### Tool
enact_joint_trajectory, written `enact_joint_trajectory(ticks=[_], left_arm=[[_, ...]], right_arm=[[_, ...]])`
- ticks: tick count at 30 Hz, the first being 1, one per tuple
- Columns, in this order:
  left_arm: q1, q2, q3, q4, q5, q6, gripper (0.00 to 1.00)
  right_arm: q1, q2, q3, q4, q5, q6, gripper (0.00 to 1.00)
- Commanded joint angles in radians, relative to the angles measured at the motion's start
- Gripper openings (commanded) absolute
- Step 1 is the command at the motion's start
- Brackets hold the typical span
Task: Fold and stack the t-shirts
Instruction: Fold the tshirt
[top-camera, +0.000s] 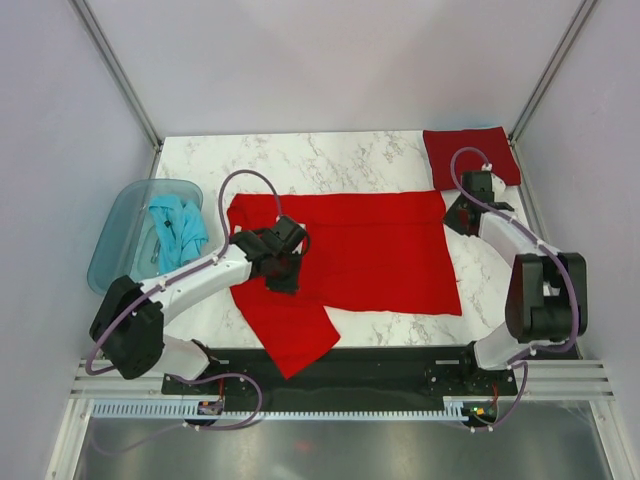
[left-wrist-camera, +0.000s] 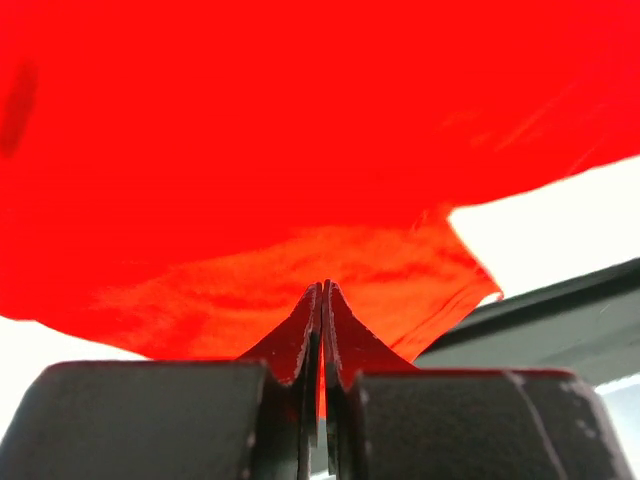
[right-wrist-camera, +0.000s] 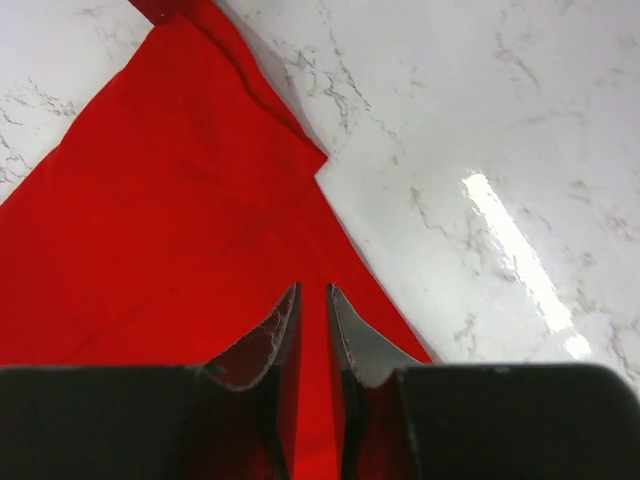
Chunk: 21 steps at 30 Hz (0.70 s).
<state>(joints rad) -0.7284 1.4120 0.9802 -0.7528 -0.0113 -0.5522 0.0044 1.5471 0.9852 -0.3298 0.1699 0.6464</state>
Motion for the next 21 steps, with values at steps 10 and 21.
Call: enact_joint_trajectory(ticks=[10, 21], left_arm=[[-0.028, -0.14, -0.117, -0.02, -0.056, -0.006, 0.12], [0.328, 0.086, 0.225, -0.002, -0.076, 0.319, 0.39]], right_arm=[[-0.001, 0.179, 0.135, 0.061, -0.104, -0.03, 0.28], [-0.001, 0.148, 0.079, 0.057, -0.158, 0.019, 0.34]])
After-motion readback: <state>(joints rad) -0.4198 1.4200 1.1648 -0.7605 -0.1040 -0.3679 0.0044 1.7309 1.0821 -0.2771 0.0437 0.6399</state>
